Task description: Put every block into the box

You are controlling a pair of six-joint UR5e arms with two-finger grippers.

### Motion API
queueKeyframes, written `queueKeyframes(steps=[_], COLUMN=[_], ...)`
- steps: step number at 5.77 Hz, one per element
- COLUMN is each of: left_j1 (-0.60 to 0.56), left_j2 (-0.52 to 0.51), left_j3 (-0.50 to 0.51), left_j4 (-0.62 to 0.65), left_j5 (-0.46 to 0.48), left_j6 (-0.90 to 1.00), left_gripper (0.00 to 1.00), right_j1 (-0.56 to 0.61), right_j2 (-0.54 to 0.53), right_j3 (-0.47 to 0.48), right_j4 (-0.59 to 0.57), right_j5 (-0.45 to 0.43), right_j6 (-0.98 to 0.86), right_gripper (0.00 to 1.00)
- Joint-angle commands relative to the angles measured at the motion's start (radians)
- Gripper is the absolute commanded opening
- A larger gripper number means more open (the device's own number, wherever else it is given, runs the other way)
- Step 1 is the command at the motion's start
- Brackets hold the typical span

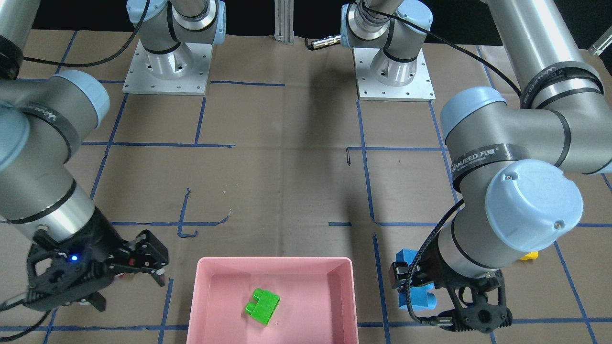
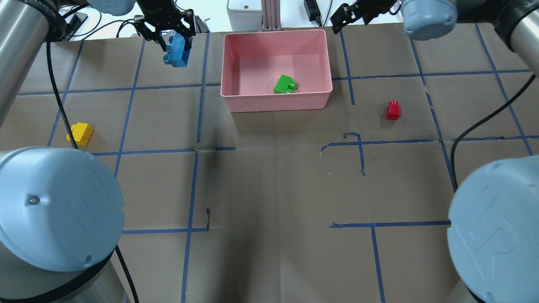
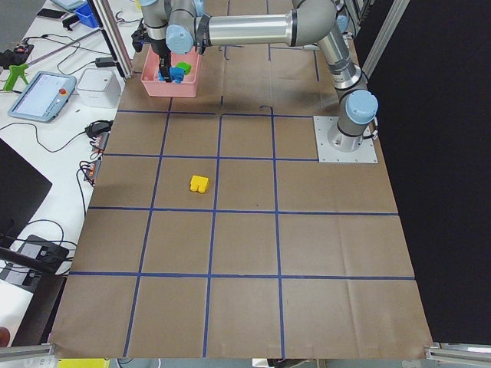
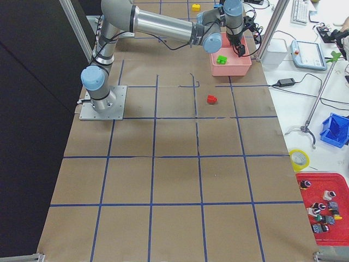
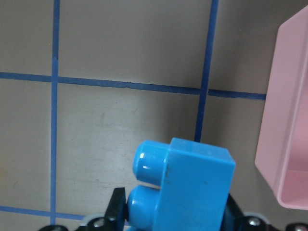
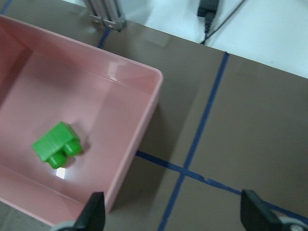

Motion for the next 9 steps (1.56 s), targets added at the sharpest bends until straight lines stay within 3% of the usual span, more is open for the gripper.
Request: queueKeyframes(steps=[1,2,3,4,5,6,7,8,9], left_j1=[-0.072,-0.114,-0.157,-0.181,-0.203,-0.206,-0.199,-0.152,-0.052], left_j2=[-0.149,-0.245,-0.287,-0.289,-0.291,-0.279,-0.253,-0.184,-0.114], left_j3=[0.205,0.290,0.307,0.286,0.263,0.239,0.223,0.215,0.182], left_j4=[0.002,0.004,0.025,0.046,0.069,0.089,0.079,-0.009,-0.095], left_j5=[-0.012,-0.004,0.002,0.006,0.041,0.048,0.051,0.049,0.040], left_j6=[-0.019,-0.099,-0.156,-0.259,-0.321,-0.333,-0.323,-0.298,-0.181], left_gripper=[0.12,0.12,0.12,0.34,0.83,0.99,0.99,1.00,1.00], right_j1=[-0.078,-0.101,-0.113,-0.112,-0.112,-0.112,-0.111,-0.109,-0.107], right_j2=[-0.013,0.002,-0.005,-0.007,-0.001,0.008,0.007,0.008,0.011], right_j3=[0.109,0.178,0.314,0.469,0.559,0.578,0.578,0.578,0.578], right_j4=[-0.018,-0.019,-0.206,-0.457,-0.549,-0.570,-0.570,-0.570,-0.570], right_j5=[-0.115,-0.119,-0.134,-0.242,-0.244,-0.246,-0.246,-0.246,-0.244], right_j6=[-0.063,-0.039,0.021,0.134,0.209,0.249,0.253,0.271,0.280], right_gripper=[1.00,1.00,0.99,0.99,0.99,0.99,0.99,0.99,0.99])
